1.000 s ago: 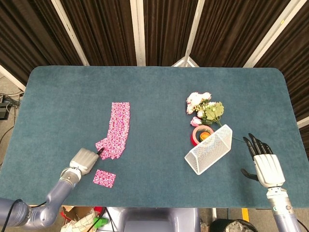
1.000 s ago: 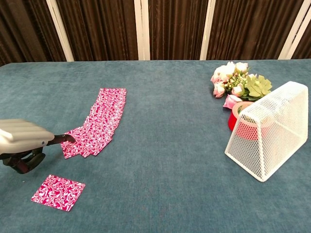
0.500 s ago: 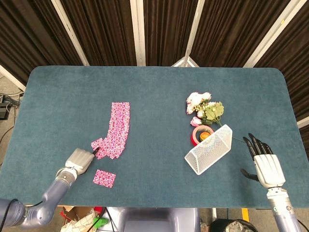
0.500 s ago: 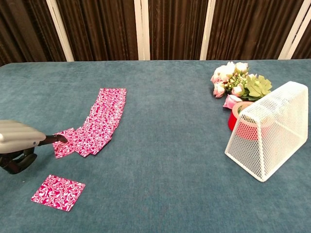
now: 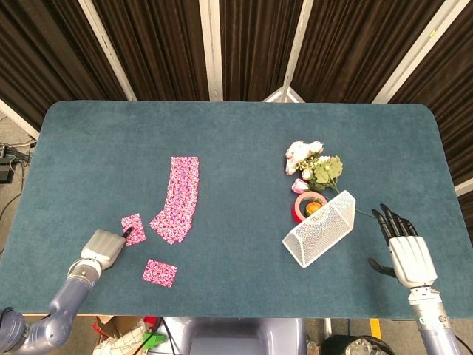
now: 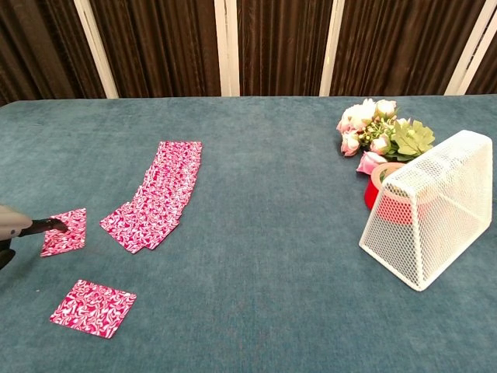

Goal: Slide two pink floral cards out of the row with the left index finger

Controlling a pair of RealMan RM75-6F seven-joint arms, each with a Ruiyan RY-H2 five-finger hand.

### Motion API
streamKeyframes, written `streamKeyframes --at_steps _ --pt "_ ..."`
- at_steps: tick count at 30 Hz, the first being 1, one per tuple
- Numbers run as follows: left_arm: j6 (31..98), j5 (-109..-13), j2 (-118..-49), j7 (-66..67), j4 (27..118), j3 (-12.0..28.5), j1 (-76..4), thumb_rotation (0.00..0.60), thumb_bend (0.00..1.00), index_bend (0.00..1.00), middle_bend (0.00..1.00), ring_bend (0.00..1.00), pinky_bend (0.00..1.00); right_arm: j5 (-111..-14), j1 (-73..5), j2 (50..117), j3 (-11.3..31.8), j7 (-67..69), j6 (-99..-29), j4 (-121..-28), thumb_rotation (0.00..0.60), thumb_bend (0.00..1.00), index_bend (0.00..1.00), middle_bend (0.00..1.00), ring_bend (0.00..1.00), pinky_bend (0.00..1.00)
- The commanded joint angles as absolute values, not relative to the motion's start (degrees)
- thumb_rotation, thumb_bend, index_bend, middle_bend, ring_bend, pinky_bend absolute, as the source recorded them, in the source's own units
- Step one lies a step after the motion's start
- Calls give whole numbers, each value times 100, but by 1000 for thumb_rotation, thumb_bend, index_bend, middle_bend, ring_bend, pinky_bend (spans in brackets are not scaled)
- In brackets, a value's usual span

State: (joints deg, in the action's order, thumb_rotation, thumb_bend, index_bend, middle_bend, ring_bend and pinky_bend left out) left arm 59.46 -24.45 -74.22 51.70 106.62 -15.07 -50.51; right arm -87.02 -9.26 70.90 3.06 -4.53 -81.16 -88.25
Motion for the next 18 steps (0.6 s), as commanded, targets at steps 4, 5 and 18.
streamKeyframes --at_steps 4,5,18 --pt "5990 -2510 -7263 5089 10721 -1569 -4975 600 980 49 812 746 666 -8699 -933 7097 307 -454 -8101 -8814 600 181 0 0 134 177" --pt "6016 -2531 -7217 5085 10750 -1593 -4959 600 980 49 812 746 666 -8700 -936 7102 308 -455 -8100 -8809 600 181 0 0 134 177" --pt "6123 -2820 -6731 4794 10869 -1813 -4654 600 974 60 809 744 666 -8724 -927 7103 295 -465 -8118 -8830 600 181 0 0 134 177"
